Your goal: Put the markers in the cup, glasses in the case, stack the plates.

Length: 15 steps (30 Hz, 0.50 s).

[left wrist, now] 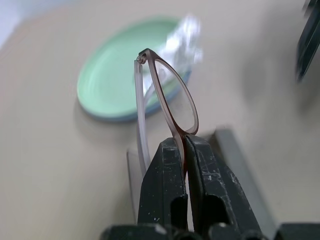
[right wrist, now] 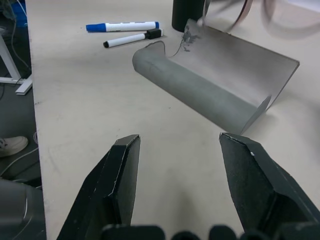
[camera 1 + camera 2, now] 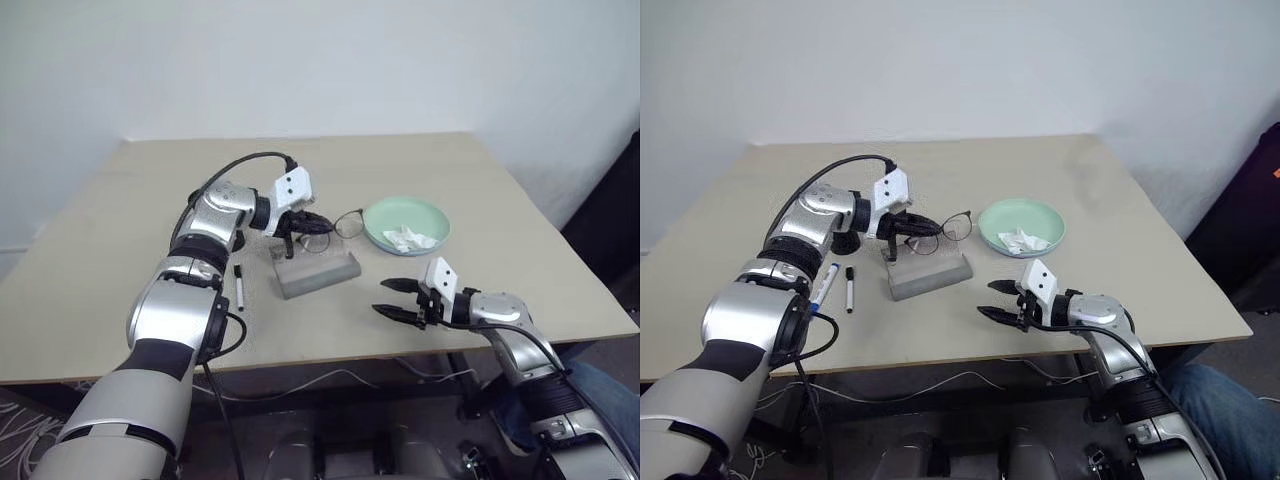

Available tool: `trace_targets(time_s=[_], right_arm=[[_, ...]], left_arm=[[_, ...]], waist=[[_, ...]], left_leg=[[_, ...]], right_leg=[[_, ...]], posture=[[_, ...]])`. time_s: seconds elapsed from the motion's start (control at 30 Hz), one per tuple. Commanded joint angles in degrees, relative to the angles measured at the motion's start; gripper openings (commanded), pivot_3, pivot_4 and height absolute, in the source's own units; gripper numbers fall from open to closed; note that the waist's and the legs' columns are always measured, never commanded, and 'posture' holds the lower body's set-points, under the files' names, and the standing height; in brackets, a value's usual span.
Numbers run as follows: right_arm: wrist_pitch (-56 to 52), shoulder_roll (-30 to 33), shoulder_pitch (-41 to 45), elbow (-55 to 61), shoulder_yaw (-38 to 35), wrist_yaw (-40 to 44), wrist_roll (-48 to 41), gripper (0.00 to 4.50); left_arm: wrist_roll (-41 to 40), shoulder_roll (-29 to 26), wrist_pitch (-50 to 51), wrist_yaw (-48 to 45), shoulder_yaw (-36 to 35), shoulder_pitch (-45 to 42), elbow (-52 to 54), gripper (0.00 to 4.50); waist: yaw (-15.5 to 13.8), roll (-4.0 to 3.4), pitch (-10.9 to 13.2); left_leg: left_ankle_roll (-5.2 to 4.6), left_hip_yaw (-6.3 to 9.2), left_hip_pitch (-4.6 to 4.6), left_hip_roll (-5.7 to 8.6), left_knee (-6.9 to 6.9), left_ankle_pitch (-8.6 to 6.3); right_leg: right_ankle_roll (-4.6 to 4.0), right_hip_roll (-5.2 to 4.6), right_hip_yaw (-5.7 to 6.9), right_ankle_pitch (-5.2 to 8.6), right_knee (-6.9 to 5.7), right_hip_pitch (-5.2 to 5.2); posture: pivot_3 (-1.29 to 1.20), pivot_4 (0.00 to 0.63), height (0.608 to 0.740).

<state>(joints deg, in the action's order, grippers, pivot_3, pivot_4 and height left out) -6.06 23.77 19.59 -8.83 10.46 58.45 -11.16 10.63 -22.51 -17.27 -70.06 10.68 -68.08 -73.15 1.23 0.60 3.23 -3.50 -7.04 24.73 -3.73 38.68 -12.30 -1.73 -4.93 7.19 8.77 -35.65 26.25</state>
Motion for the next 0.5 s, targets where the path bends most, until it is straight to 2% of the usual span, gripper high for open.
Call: trace_targets(time_s=[0.03, 0.5], right_arm=[[0.77, -0.08, 0.97, 1.72, -0.5, -0.36, -0.45, 2.75], [0.1, 0.48, -1.47, 3.9, -1.18, -2.33, -0.72, 2.75]], left_arm=[[3.77, 0.19, -2.4, 3.84, 2.49, -1.01, -0.57, 0.03], [7.29, 0.71, -1.68, 2.69, 5.06, 1.21, -2.03, 0.03]], waist=[[0.0, 0.0, 0.0], [-0.01, 0.01, 0.01]], left_leg=[[0.0, -0.01, 0.0, 0.01, 0.0, 0.0], [0.0, -0.02, 0.0, -0.02, 0.0, 0.0]], right_leg=[[0.0, 0.0, 0.0, 0.0, 0.0, 0.01], [0.0, -0.02, -0.02, 0.0, -0.01, 0.02]], posture=[[0.0, 0.0, 0.74], [0.0, 0.0, 0.74]])
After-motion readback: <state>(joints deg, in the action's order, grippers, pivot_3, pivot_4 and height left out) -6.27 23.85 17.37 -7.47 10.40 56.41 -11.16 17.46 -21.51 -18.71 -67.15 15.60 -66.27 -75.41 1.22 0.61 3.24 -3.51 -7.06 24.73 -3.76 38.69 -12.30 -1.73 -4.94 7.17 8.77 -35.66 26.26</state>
